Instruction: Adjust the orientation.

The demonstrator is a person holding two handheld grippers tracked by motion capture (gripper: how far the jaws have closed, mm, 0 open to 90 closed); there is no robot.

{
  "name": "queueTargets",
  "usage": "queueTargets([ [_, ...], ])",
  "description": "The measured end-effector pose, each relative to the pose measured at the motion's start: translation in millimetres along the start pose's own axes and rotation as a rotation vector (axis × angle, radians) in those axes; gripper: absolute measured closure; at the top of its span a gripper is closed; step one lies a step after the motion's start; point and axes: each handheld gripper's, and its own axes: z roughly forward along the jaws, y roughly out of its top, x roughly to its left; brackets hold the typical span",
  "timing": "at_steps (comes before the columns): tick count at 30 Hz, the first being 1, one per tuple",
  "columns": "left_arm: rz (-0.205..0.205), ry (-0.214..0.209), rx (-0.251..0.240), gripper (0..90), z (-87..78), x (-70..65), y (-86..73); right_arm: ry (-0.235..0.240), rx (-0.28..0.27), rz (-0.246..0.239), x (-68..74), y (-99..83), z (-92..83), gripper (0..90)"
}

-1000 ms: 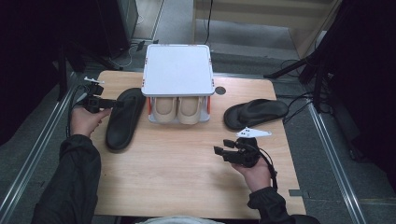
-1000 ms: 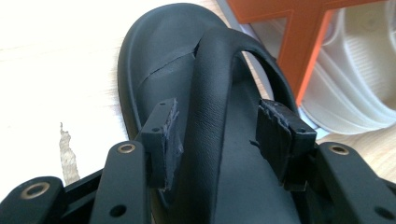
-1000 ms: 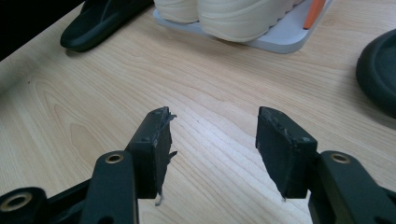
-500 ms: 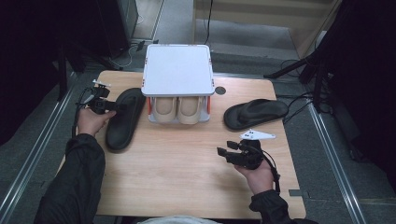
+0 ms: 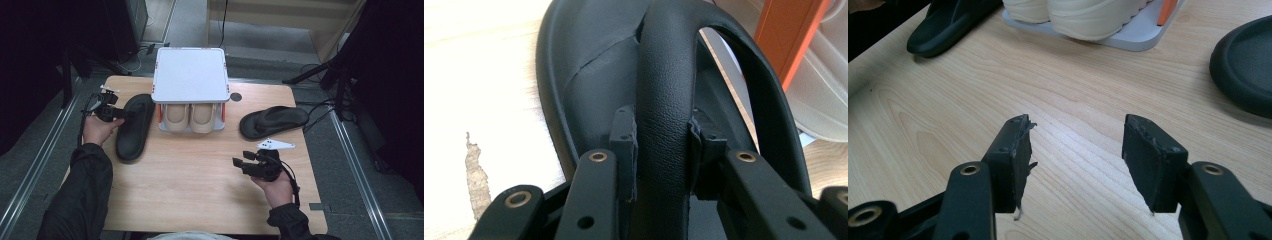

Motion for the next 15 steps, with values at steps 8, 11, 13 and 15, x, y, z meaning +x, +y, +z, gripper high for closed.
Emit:
queueTargets([
  [8,-0.032,-0.025,-0.005,70.2,-4.9,0.0,1.6,0.001,-0.001,0.0,-0.6,0.5,0.1,45.4],
  [11,-0.042,-0.02,-0.005,70.2,-10.6,-2.9,3.1,0.004,-0.003,-0.001,-1.0,1.8,0.3,45.4],
  [13,-0.038,-0.025,-0.006,70.2,-13.3,-3.3,3.2,0.005,-0.004,-0.004,-1.2,2.1,0.5,45.4],
  [15,-0.038,-0.029,0.002,70.2,-18.7,-5.3,3.6,0.008,-0.005,-0.003,-1.3,3.7,1.5,45.4],
])
